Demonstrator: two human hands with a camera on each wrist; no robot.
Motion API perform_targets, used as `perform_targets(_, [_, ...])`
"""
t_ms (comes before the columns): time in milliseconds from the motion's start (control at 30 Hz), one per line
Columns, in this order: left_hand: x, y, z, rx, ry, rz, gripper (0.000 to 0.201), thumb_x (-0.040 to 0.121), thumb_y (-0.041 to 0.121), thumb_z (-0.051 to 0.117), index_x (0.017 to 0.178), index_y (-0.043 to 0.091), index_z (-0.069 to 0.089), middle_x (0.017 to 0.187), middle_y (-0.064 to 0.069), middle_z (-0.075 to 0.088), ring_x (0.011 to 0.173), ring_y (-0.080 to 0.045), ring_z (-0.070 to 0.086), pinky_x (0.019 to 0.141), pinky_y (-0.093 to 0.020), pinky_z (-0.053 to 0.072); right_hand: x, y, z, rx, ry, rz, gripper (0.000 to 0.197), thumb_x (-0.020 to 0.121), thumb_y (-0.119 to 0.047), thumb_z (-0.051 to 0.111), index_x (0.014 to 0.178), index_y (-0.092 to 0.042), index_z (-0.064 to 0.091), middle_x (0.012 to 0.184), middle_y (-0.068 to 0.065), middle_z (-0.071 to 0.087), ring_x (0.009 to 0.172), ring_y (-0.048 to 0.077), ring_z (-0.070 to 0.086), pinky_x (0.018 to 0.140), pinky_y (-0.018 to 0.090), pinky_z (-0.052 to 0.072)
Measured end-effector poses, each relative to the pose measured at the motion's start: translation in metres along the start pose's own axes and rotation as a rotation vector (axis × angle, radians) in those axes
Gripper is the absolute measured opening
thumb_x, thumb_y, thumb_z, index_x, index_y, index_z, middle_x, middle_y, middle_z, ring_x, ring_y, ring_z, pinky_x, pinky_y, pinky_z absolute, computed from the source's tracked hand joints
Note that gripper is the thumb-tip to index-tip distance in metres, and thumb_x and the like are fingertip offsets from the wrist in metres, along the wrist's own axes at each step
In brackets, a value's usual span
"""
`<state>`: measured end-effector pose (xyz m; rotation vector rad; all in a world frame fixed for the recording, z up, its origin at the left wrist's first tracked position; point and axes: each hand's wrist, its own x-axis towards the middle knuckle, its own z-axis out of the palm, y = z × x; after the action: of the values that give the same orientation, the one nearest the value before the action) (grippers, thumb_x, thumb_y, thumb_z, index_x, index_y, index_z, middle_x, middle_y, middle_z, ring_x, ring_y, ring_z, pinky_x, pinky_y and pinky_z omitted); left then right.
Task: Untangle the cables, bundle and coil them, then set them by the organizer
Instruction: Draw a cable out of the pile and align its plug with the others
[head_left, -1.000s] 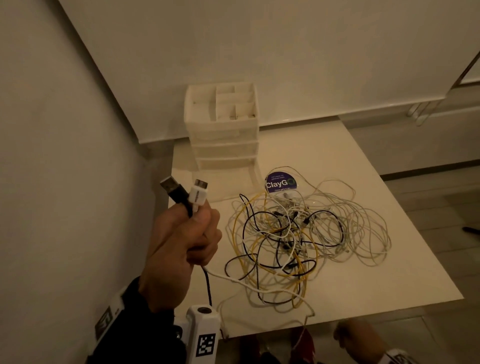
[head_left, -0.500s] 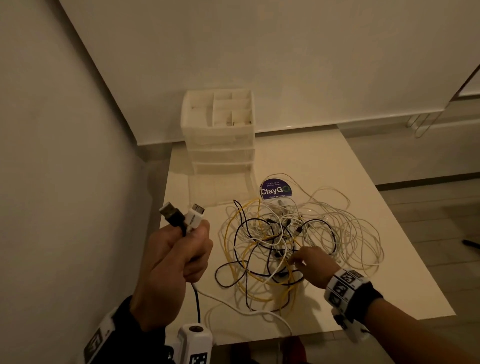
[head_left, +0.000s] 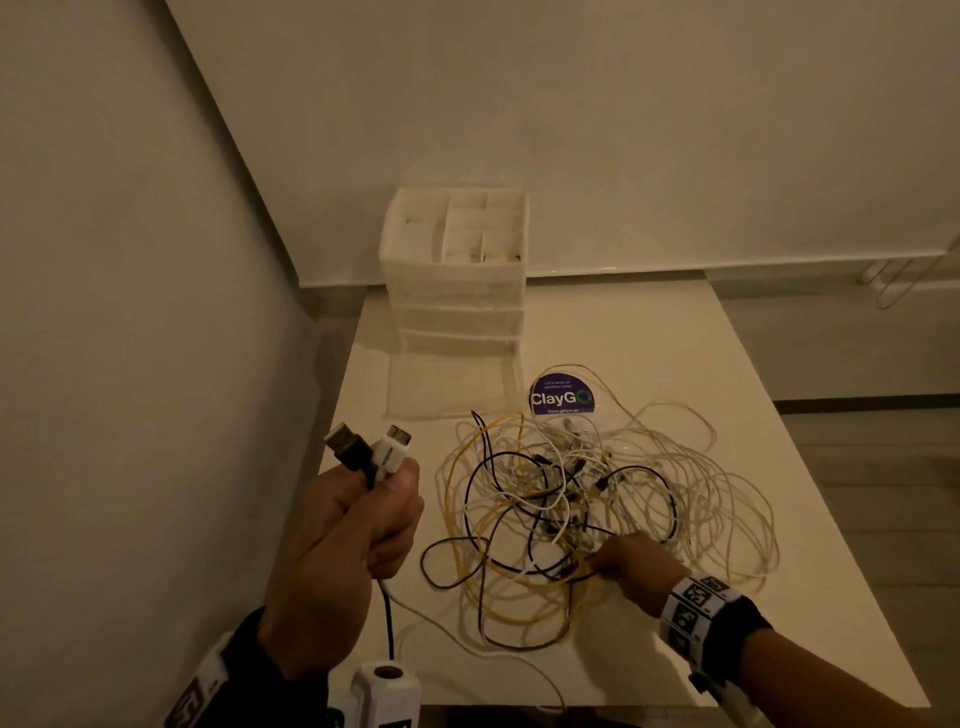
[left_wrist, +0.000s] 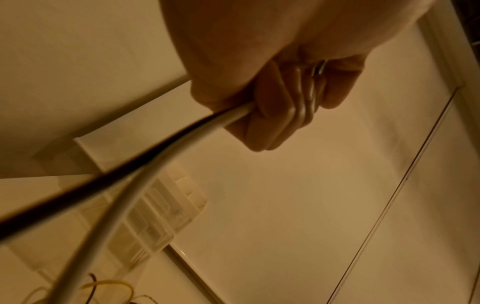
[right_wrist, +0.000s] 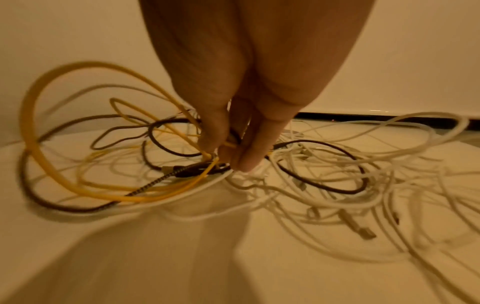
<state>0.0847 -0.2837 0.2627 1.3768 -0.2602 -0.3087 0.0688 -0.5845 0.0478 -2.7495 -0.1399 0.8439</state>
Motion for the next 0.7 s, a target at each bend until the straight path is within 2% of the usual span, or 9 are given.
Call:
perform_targets(133, [0.01, -0.003, 0.014, -0.013, -0.011, 0.016, 0.032, 0.08, 0.035, 0.055, 0.054, 0.022, 0.041, 0.054, -0.004, 0.022, 0.043, -0.009, 0.018, 0.04, -0.018, 0.019, 0.009, 0.022, -0.024, 0.007, 0.272, 0.037, 0.034, 0.096, -0.013, 0.048, 0.119, -0.029, 0.067, 0.117, 0.0, 0.067, 0.11, 0.021, 0.061, 0.091, 0.028, 0.046])
perform_targets(233, [0.017, -0.005, 0.026, -0.006, -0.036, 0.027, 0.032, 0.08, 0.035, 0.055, 0.054, 0.023, 0.042, 0.053, -0.002, 0.024, 0.042, -0.009, 0.018, 0.04, -0.017, 0.021, 0.015, 0.04, -0.055, 0.021, 0.402, 0.071, 0.029, 0.094, -0.011, 0.053, 0.115, -0.022, 0.071, 0.113, 0.003, 0.07, 0.108, 0.027, 0.063, 0.087, 0.029, 0.047])
perform_targets(367, [0.026, -0.009, 0.036, -0.008, -0.059, 0.011, 0.031, 0.08, 0.036, 0.054, 0.055, 0.023, 0.041, 0.053, -0.001, 0.023, 0.042, -0.009, 0.018, 0.04, -0.017, 0.021, 0.013, 0.054, -0.09, -0.045, 0.336, -0.083, 0.031, 0.094, -0.002, 0.051, 0.118, -0.012, 0.068, 0.122, 0.009, 0.067, 0.114, 0.03, 0.061, 0.095, 0.035, 0.047])
perform_targets(433, [0.031, -0.012, 0.039, -0.004, -0.063, 0.006, 0.032, 0.081, 0.035, 0.054, 0.055, 0.024, 0.04, 0.053, 0.001, 0.023, 0.043, -0.009, 0.017, 0.04, -0.016, 0.021, 0.006, 0.057, -0.103, -0.07, 0.33, -0.156, 0.029, 0.093, -0.006, 0.056, 0.117, -0.015, 0.07, 0.127, 0.01, 0.061, 0.113, 0.029, 0.06, 0.093, 0.03, 0.047])
perform_targets(500, [0.037, -0.014, 0.04, -0.008, -0.045, -0.014, 0.034, 0.085, 0.029, 0.054, 0.054, 0.024, 0.041, 0.052, 0.003, 0.025, 0.042, -0.008, 0.017, 0.039, -0.016, 0.021, -0.002, 0.058, -0.112, -0.089, 0.413, -0.204, 0.02, 0.085, -0.014, 0.07, 0.104, -0.02, 0.076, 0.111, 0.008, 0.058, 0.093, 0.026, 0.06, 0.076, 0.027, 0.044])
perform_targets(567, [0.043, -0.017, 0.043, -0.019, -0.021, -0.032, 0.034, 0.087, 0.023, 0.049, 0.054, 0.024, 0.04, 0.051, 0.004, 0.025, 0.041, -0.007, 0.018, 0.039, -0.016, 0.02, -0.008, 0.058, -0.122, -0.113, 0.482, -0.247, 0.019, 0.074, -0.017, 0.081, 0.092, -0.022, 0.078, 0.086, -0.001, 0.046, 0.072, 0.018, 0.05, 0.062, 0.027, 0.036])
perform_targets(633, [0.049, -0.019, 0.046, -0.025, -0.012, -0.045, 0.033, 0.087, 0.022, 0.047, 0.055, 0.023, 0.039, 0.051, 0.004, 0.025, 0.041, -0.007, 0.018, 0.039, -0.015, 0.02, -0.013, 0.054, -0.133, -0.135, 0.478, -0.238, 0.021, 0.081, -0.021, 0.076, 0.101, -0.022, 0.076, 0.081, -0.004, 0.043, 0.071, 0.017, 0.049, 0.062, 0.027, 0.032])
perform_targets(700, [0.054, -0.021, 0.049, -0.025, -0.022, -0.044, 0.032, 0.088, 0.023, 0.046, 0.058, 0.018, 0.036, 0.051, 0.003, 0.025, 0.041, -0.008, 0.017, 0.039, -0.016, 0.02, -0.018, 0.052, -0.14, -0.131, 0.388, -0.161, 0.025, 0.09, -0.021, 0.064, 0.114, -0.023, 0.071, 0.087, -0.003, 0.056, 0.086, 0.02, 0.059, 0.069, 0.026, 0.038])
